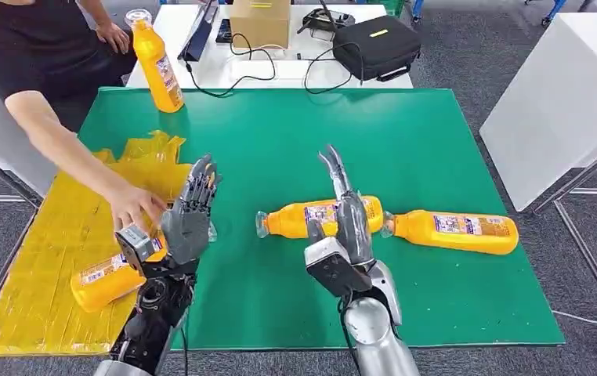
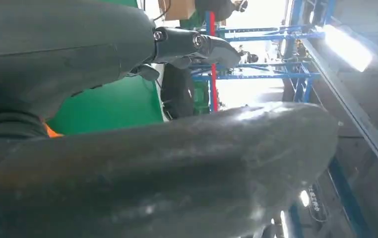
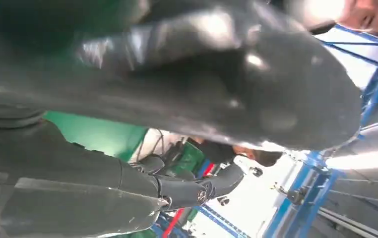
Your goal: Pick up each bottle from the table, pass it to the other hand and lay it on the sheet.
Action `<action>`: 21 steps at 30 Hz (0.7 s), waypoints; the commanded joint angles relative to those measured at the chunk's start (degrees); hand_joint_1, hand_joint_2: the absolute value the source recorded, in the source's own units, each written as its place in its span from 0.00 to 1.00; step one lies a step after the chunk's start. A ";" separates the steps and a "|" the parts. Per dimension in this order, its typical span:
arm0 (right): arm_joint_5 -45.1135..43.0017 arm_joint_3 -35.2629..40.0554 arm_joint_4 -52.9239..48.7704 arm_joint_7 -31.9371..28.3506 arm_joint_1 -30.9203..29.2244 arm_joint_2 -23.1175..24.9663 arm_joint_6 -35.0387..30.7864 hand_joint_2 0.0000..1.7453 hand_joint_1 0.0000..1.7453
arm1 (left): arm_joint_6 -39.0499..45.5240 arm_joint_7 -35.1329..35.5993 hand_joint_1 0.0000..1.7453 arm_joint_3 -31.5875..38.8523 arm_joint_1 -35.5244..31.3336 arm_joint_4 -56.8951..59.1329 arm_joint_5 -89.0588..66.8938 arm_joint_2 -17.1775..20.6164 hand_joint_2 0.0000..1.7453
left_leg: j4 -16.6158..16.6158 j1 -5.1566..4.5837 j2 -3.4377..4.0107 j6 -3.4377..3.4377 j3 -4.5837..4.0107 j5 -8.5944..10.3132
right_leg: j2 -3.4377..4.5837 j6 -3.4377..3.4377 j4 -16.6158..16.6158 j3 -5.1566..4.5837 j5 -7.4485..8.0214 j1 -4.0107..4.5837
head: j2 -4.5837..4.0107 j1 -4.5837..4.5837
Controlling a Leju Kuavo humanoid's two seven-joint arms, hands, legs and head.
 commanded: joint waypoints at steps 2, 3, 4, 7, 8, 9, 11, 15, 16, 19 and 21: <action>-0.67 3.88 -3.62 -0.71 1.41 -0.43 3.31 0.00 0.00 | -1.53 -0.50 0.00 -2.69 4.78 -7.02 4.50 -0.56 0.00 | -0.03 -0.06 0.03 0.10 0.39 -0.16 | 0.08 -0.19 0.03 0.33 -0.16 -0.03 | 0.00 0.02; -0.40 3.98 -3.82 -0.61 1.61 -0.37 3.47 0.00 0.00 | -1.44 -0.17 0.00 -2.88 5.07 -7.73 4.68 -0.38 0.00 | -0.04 -0.06 0.02 0.12 0.43 -0.19 | 0.08 -0.21 0.02 0.37 -0.19 -0.02 | 0.00 0.00; -0.95 4.08 -4.11 -0.59 1.73 -0.35 4.39 0.00 0.00 | -0.98 0.23 0.00 -2.94 5.53 -8.75 4.73 -0.17 0.00 | -0.02 -0.05 0.05 0.11 0.43 -0.22 | 0.11 -0.20 0.03 0.36 -0.21 -0.02 | 0.00 0.00; -0.37 4.36 -4.06 0.36 1.52 -0.37 5.55 0.00 0.00 | -0.69 0.59 0.00 -2.84 7.29 -11.35 4.54 0.19 0.00 | -0.03 -0.01 -0.01 0.05 0.19 -0.08 | 0.02 -0.11 -0.02 0.16 -0.09 0.01 | 0.00 0.02; 0.22 4.48 -3.52 0.93 1.15 -0.35 5.44 0.00 0.00 | -0.41 0.78 0.00 -3.03 7.55 -11.75 4.05 0.38 0.00 | -0.03 -0.02 0.04 0.08 0.33 -0.16 | 0.08 -0.15 0.00 0.27 -0.14 0.00 | 0.00 0.02; 0.23 4.53 -3.26 0.99 0.90 -0.35 5.43 0.00 0.00 | -0.38 0.86 0.00 -3.34 7.73 -11.86 3.82 0.43 0.00 | -0.04 -0.03 0.06 0.09 0.41 -0.19 | 0.11 -0.17 0.00 0.34 -0.17 -0.01 | 0.00 0.02; 0.19 3.62 -3.13 1.20 0.80 -0.61 5.12 0.00 0.00 | 2.09 0.27 0.00 -3.74 7.88 -12.15 2.29 0.41 0.00 | -0.05 -0.04 0.06 0.08 0.38 -0.16 | 0.11 -0.17 0.01 0.32 -0.14 -0.01 | 0.00 0.02; 0.19 3.62 -3.13 1.20 0.80 -0.61 5.12 0.00 0.00 | 2.09 0.27 0.00 -3.74 7.88 -12.15 2.29 0.41 0.00 | -0.04 -0.01 0.00 0.03 0.15 -0.07 | 0.03 -0.11 -0.03 0.13 -0.07 0.01 | 0.00 0.02; 0.19 3.62 -3.13 1.20 0.80 -0.61 5.12 0.00 0.00 | 2.09 0.27 0.00 -3.74 7.88 -12.15 2.29 0.41 0.00 | -0.04 -0.03 0.01 0.05 0.22 -0.10 | 0.05 -0.14 -0.01 0.18 -0.10 -0.01 | 0.00 0.00; 0.19 3.62 -3.13 1.20 0.80 -0.61 5.12 0.00 0.00 | 2.09 0.27 0.00 -3.74 7.88 -12.15 2.29 0.41 0.00 | -0.06 -0.02 -0.06 0.04 0.21 -0.08 | -0.01 -0.13 -0.02 0.20 -0.10 0.00 | 0.00 0.02; 0.19 3.62 -3.13 1.20 0.80 -0.61 5.12 0.00 0.00 | 2.09 0.27 0.00 -3.74 7.88 -12.15 2.29 0.41 0.00 | -0.06 -0.03 -0.04 0.05 0.28 -0.11 | 0.01 -0.15 -0.02 0.25 -0.13 -0.01 | 0.00 0.00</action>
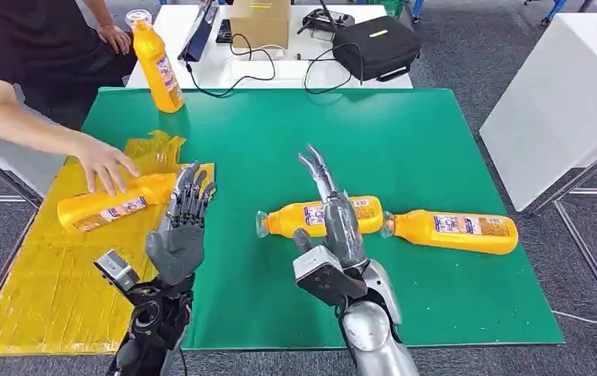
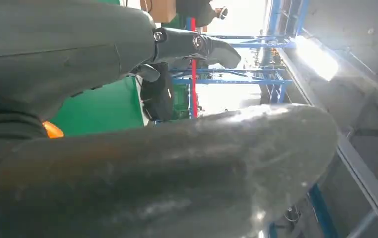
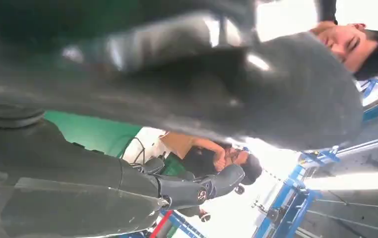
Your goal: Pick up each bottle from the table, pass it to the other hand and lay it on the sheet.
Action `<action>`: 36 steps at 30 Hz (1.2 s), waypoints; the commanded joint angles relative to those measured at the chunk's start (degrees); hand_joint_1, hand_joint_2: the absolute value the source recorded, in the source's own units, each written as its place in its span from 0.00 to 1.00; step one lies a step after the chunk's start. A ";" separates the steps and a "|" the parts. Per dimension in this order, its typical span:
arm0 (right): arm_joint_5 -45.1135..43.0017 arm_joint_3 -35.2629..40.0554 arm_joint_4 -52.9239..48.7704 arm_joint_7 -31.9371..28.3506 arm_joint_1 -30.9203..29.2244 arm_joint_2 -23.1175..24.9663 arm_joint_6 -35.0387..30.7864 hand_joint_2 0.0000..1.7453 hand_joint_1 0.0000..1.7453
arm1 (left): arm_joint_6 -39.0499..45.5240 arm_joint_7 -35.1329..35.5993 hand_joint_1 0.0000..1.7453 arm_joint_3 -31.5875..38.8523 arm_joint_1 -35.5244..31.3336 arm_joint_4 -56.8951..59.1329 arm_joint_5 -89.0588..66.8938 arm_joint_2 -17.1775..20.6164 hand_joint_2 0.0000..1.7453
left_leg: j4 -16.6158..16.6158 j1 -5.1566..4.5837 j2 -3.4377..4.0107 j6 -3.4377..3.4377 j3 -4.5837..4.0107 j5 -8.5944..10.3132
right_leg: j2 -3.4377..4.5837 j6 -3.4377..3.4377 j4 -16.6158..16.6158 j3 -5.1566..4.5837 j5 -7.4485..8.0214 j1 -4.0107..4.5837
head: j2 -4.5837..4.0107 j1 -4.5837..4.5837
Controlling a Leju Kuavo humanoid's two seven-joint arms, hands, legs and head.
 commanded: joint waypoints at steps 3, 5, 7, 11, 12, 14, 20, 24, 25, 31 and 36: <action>-0.11 0.89 0.56 0.31 0.00 -0.13 -0.02 0.00 0.00 | 0.23 0.05 0.00 -0.99 -0.07 0.18 -0.14 0.98 0.00 | -0.07 -0.06 -0.07 0.13 0.54 -0.21 | 0.00 -0.23 0.00 0.50 -0.24 -0.02 | 0.00 0.00; -0.11 0.89 0.56 0.31 0.00 -0.13 -0.02 0.00 0.00 | 0.23 0.05 0.00 -0.99 -0.07 0.18 -0.14 0.98 0.00 | -0.07 -0.05 -0.06 0.11 0.43 -0.15 | -0.01 -0.18 -0.01 0.40 -0.17 -0.02 | 0.00 0.00; -0.11 0.89 0.56 0.31 0.00 -0.13 -0.02 0.00 0.00 | 0.23 0.05 0.00 -0.99 -0.07 0.18 -0.14 0.98 0.00 | -0.05 -0.02 -0.01 0.07 0.23 -0.07 | 0.02 -0.12 -0.03 0.21 -0.08 0.00 | 0.00 0.00; -0.11 0.89 0.56 0.31 0.00 -0.13 -0.02 0.00 0.00 | 0.23 0.05 0.00 -0.99 -0.07 0.18 -0.14 0.98 0.00 | -0.05 -0.03 -0.02 0.05 0.18 -0.05 | 0.01 -0.11 -0.02 0.15 -0.06 -0.01 | 0.00 0.00; -0.11 0.89 0.56 0.31 0.00 -0.13 -0.02 0.00 0.00 | 0.23 0.05 0.00 -0.99 -0.07 0.18 -0.14 0.98 0.00 | -0.06 -0.04 -0.03 0.08 0.35 -0.11 | 0.01 -0.17 -0.01 0.31 -0.12 -0.01 | 0.00 0.00; -0.11 0.89 0.56 0.31 0.00 -0.13 -0.02 0.00 0.00 | 0.23 0.05 0.00 -0.99 -0.07 0.18 -0.14 0.98 0.00 | -0.05 -0.01 -0.02 0.05 0.17 -0.05 | 0.01 -0.11 -0.03 0.16 -0.05 0.01 | 0.00 0.00; -0.11 0.89 0.56 0.31 0.00 -0.13 -0.02 0.00 0.00 | 0.23 0.05 0.00 -0.99 -0.07 0.18 -0.14 0.98 0.00 | -0.06 -0.04 -0.05 0.08 0.33 -0.11 | 0.00 -0.16 -0.02 0.31 -0.13 -0.01 | 0.00 0.00; -0.11 0.89 0.56 0.31 0.00 -0.13 -0.02 0.00 0.00 | 0.23 0.05 0.00 -0.99 -0.07 0.18 -0.14 0.98 0.00 | -0.06 -0.03 -0.02 0.06 0.24 -0.08 | 0.01 -0.13 -0.02 0.22 -0.08 -0.01 | 0.00 0.00; -0.11 0.89 0.56 0.31 0.00 -0.13 -0.02 0.00 0.00 | 0.23 0.05 0.00 -0.99 -0.07 0.18 -0.14 0.98 0.00 | -0.08 -0.07 -0.07 0.13 0.63 -0.23 | 0.00 -0.26 0.01 0.57 -0.26 -0.03 | 0.00 0.00; -0.11 0.89 0.56 0.31 0.00 -0.13 -0.02 0.00 0.00 | 0.23 0.05 0.00 -0.99 -0.07 0.18 -0.14 0.98 0.00 | -0.06 -0.03 -0.04 0.07 0.32 -0.10 | 0.00 -0.15 -0.02 0.29 -0.11 -0.01 | 0.00 0.00; -0.11 0.89 0.56 0.31 0.00 -0.13 -0.02 0.00 0.00 | 0.23 0.05 0.00 -0.99 -0.07 0.18 -0.14 0.98 0.00 | -0.05 -0.02 -0.02 0.05 0.16 -0.04 | 0.00 -0.10 -0.03 0.15 -0.05 0.00 | 0.00 0.00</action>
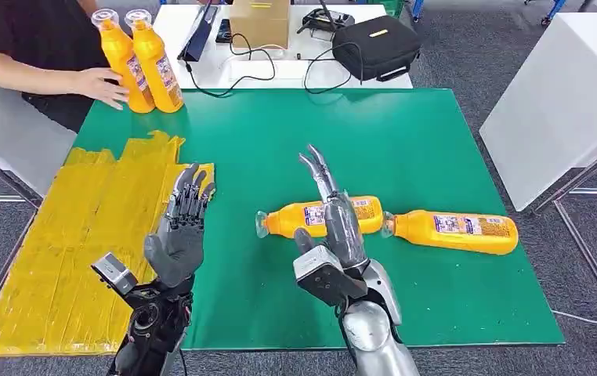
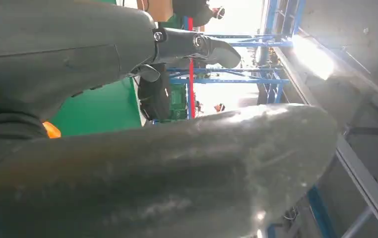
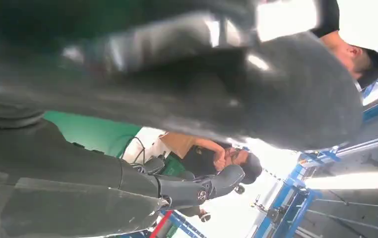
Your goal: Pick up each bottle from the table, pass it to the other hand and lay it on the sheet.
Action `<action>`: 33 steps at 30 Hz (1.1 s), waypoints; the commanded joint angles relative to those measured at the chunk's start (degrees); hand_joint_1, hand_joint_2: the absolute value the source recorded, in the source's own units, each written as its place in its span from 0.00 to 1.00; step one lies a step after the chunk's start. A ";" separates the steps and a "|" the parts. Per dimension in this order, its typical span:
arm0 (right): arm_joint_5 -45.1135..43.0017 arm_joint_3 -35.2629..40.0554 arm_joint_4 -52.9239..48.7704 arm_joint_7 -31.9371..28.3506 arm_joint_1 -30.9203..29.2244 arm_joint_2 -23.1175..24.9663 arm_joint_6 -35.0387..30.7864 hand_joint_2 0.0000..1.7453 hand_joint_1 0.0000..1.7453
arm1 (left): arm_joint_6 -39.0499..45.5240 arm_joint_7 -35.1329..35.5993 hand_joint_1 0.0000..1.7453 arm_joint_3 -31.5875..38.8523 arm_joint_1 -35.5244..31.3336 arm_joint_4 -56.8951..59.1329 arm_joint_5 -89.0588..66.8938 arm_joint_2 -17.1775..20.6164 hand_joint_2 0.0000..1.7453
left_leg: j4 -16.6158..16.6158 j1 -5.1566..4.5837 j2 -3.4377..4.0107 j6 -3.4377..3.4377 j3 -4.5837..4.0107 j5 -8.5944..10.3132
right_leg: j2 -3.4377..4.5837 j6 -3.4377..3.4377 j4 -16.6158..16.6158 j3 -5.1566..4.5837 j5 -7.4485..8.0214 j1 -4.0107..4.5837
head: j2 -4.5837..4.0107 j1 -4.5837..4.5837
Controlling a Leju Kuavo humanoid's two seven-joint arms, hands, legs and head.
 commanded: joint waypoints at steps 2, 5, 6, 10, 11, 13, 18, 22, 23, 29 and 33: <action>-0.11 0.89 0.71 0.29 -0.02 -0.13 -0.02 0.00 0.00 | 0.21 0.05 0.00 -0.68 -0.70 1.38 -0.14 0.98 0.00 | -0.05 -0.02 -0.03 0.06 0.24 -0.08 | 0.00 -0.13 -0.03 0.22 -0.09 0.00 | 0.00 0.00; -0.11 0.89 0.71 0.29 -0.02 -0.13 -0.02 0.00 0.00 | 0.21 0.05 0.00 -0.68 -0.70 1.38 -0.14 0.98 0.00 | -0.07 -0.03 -0.04 0.07 0.28 -0.09 | 0.00 -0.14 -0.03 0.26 -0.10 0.00 | 0.00 0.00; -0.11 0.89 0.71 0.29 -0.02 -0.13 -0.02 0.00 0.00 | 0.21 0.05 0.00 -0.68 -0.70 1.38 -0.14 0.98 0.00 | -0.07 -0.05 -0.07 0.11 0.46 -0.16 | -0.01 -0.21 0.00 0.42 -0.19 -0.02 | 0.00 0.00; -0.11 0.89 0.71 0.29 -0.02 -0.13 -0.02 0.00 0.00 | 0.21 0.05 0.00 -0.68 -0.70 1.38 -0.14 0.98 0.00 | -0.06 -0.02 -0.03 0.06 0.22 -0.06 | 0.00 -0.12 -0.03 0.20 -0.07 0.00 | 0.00 0.00; -0.11 0.89 0.71 0.29 -0.02 -0.13 -0.02 0.00 0.00 | 0.21 0.05 0.00 -0.68 -0.70 1.38 -0.14 0.98 0.00 | -0.07 -0.05 -0.07 0.09 0.39 -0.12 | -0.01 -0.18 -0.01 0.36 -0.15 -0.02 | 0.00 0.00; -0.11 0.89 0.71 0.29 -0.02 -0.13 -0.02 0.00 0.00 | 0.21 0.05 0.00 -0.68 -0.70 1.38 -0.14 0.98 0.00 | -0.05 -0.01 -0.03 0.06 0.23 -0.07 | 0.00 -0.13 -0.03 0.22 -0.08 0.01 | 0.00 0.00; -0.11 0.89 0.71 0.29 -0.02 -0.13 -0.02 0.00 0.00 | 0.21 0.05 0.00 -0.68 -0.70 1.38 -0.14 0.98 0.00 | -0.06 -0.04 -0.04 0.07 0.28 -0.09 | 0.01 -0.14 -0.02 0.26 -0.10 -0.01 | 0.00 0.00; -0.11 0.89 0.71 0.29 -0.02 -0.13 -0.02 0.00 0.00 | 0.21 0.05 0.00 -0.68 -0.70 1.38 -0.14 0.98 0.00 | -0.06 -0.04 -0.07 0.11 0.48 -0.17 | 0.00 -0.22 0.00 0.44 -0.19 0.00 | 0.00 0.00; -0.11 0.89 0.71 0.29 -0.02 -0.13 -0.02 0.00 0.00 | 0.21 0.05 0.00 -0.68 -0.70 1.38 -0.14 0.98 0.00 | -0.05 -0.01 -0.02 0.04 0.15 -0.04 | 0.01 -0.10 -0.03 0.13 -0.04 0.01 | 0.00 0.00; -0.11 0.89 0.71 0.29 -0.02 -0.13 -0.02 0.00 0.00 | 0.21 0.05 0.00 -0.68 -0.70 1.38 -0.14 0.98 0.00 | -0.06 -0.04 -0.05 0.08 0.36 -0.12 | 0.00 -0.17 -0.01 0.33 -0.13 -0.01 | 0.00 0.00; -0.11 0.89 0.71 0.29 -0.02 -0.13 -0.02 0.00 0.00 | 0.21 0.05 0.00 -0.68 -0.70 1.38 -0.14 0.98 0.00 | -0.06 -0.03 -0.03 0.06 0.18 -0.05 | 0.01 -0.11 -0.03 0.16 -0.06 -0.01 | 0.00 0.00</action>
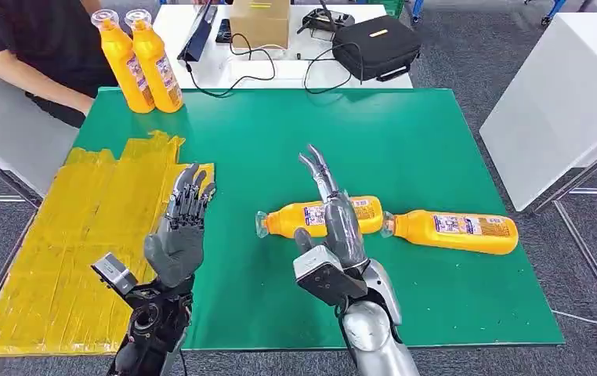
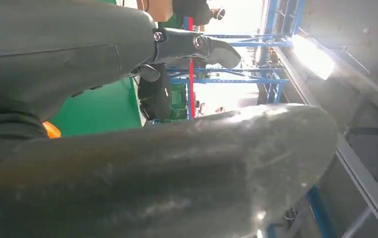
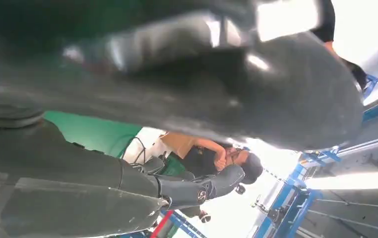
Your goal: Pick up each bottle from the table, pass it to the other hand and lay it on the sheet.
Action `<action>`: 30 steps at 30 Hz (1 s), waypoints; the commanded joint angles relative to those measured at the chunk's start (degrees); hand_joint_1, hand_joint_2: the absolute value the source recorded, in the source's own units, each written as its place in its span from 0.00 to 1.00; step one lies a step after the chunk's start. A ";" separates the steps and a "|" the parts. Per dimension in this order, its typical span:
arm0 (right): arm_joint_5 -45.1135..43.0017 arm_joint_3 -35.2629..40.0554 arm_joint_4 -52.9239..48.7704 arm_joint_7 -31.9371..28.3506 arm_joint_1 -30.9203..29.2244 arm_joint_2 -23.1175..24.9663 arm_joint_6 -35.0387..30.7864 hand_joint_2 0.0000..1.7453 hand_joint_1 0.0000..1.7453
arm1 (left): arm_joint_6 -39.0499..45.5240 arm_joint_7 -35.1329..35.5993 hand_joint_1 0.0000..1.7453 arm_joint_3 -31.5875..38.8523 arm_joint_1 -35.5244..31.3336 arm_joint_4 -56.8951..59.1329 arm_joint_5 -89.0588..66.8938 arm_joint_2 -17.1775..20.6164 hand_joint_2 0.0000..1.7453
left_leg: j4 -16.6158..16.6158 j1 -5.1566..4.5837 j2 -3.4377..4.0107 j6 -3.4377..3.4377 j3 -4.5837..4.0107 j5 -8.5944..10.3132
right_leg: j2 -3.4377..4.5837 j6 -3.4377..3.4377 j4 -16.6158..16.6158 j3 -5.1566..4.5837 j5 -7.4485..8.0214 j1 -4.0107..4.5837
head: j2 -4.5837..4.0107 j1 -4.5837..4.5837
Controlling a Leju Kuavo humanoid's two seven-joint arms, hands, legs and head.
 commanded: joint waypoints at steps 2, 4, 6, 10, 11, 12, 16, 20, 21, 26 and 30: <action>-0.11 0.89 0.71 0.16 -0.03 -0.13 -0.04 0.00 0.00 | 0.21 0.05 0.00 -0.66 -0.71 1.40 -0.14 0.98 0.00 | -0.06 -0.03 -0.04 0.08 0.31 -0.10 | 0.01 -0.16 -0.02 0.29 -0.11 0.00 | 0.00 0.00; -0.11 0.89 0.71 0.16 -0.03 -0.13 -0.04 0.00 0.00 | 0.21 0.05 0.00 -0.66 -0.71 1.40 -0.14 0.98 0.00 | -0.06 -0.03 -0.03 0.06 0.17 -0.04 | 0.00 -0.10 -0.03 0.16 -0.05 -0.01 | 0.00 0.00; -0.11 0.89 0.71 0.16 -0.03 -0.13 -0.04 0.00 0.00 | 0.21 0.05 0.00 -0.66 -0.71 1.40 -0.14 0.98 0.00 | -0.05 -0.02 -0.04 0.08 0.31 -0.11 | 0.01 -0.15 -0.02 0.29 -0.12 0.00 | 0.00 0.00; -0.11 0.89 0.71 0.16 -0.03 -0.13 -0.04 0.00 0.00 | 0.21 0.05 0.00 -0.66 -0.71 1.40 -0.14 0.98 0.00 | -0.05 -0.01 -0.01 0.05 0.14 -0.04 | 0.01 -0.09 -0.04 0.13 -0.04 0.00 | 0.00 0.00; -0.11 0.89 0.71 0.16 -0.03 -0.13 -0.04 0.00 0.00 | 0.21 0.05 0.00 -0.66 -0.71 1.40 -0.14 0.98 0.00 | -0.06 -0.04 -0.06 0.08 0.34 -0.11 | -0.01 -0.16 -0.01 0.32 -0.13 -0.01 | 0.00 0.00; -0.11 0.89 0.71 0.16 -0.03 -0.13 -0.04 0.00 0.00 | 0.21 0.05 0.00 -0.66 -0.71 1.40 -0.14 0.98 0.00 | -0.07 -0.06 -0.06 0.11 0.45 -0.15 | 0.00 -0.20 0.00 0.42 -0.18 -0.02 | 0.00 0.00; -0.11 0.89 0.71 0.16 -0.03 -0.13 -0.04 0.00 0.00 | 0.21 0.05 0.00 -0.66 -0.71 1.40 -0.14 0.98 0.00 | -0.05 -0.02 -0.04 0.07 0.23 -0.07 | 0.00 -0.13 -0.03 0.21 -0.08 0.00 | 0.00 0.00; -0.11 0.89 0.71 0.16 -0.03 -0.13 -0.04 0.00 0.00 | 0.21 0.05 0.00 -0.66 -0.71 1.40 -0.14 0.98 0.00 | -0.07 -0.04 -0.05 0.09 0.38 -0.12 | 0.00 -0.18 -0.01 0.35 -0.14 -0.01 | 0.00 0.00; -0.11 0.89 0.71 0.16 -0.03 -0.13 -0.04 0.00 0.00 | 0.21 0.05 0.00 -0.66 -0.71 1.40 -0.14 0.98 0.00 | -0.06 -0.02 -0.03 0.07 0.30 -0.09 | 0.01 -0.15 -0.02 0.28 -0.11 0.00 | 0.00 0.00; -0.11 0.89 0.71 0.16 -0.03 -0.13 -0.04 0.00 0.00 | 0.21 0.05 0.00 -0.66 -0.71 1.40 -0.14 0.98 0.00 | -0.07 -0.04 -0.07 0.10 0.46 -0.16 | 0.00 -0.21 -0.01 0.43 -0.18 -0.01 | 0.00 0.00; -0.11 0.89 0.71 0.16 -0.03 -0.13 -0.04 0.00 0.00 | 0.21 0.05 0.00 -0.66 -0.71 1.40 -0.14 0.98 0.00 | -0.06 -0.02 -0.03 0.06 0.22 -0.06 | 0.01 -0.12 -0.03 0.21 -0.07 0.00 | 0.00 0.00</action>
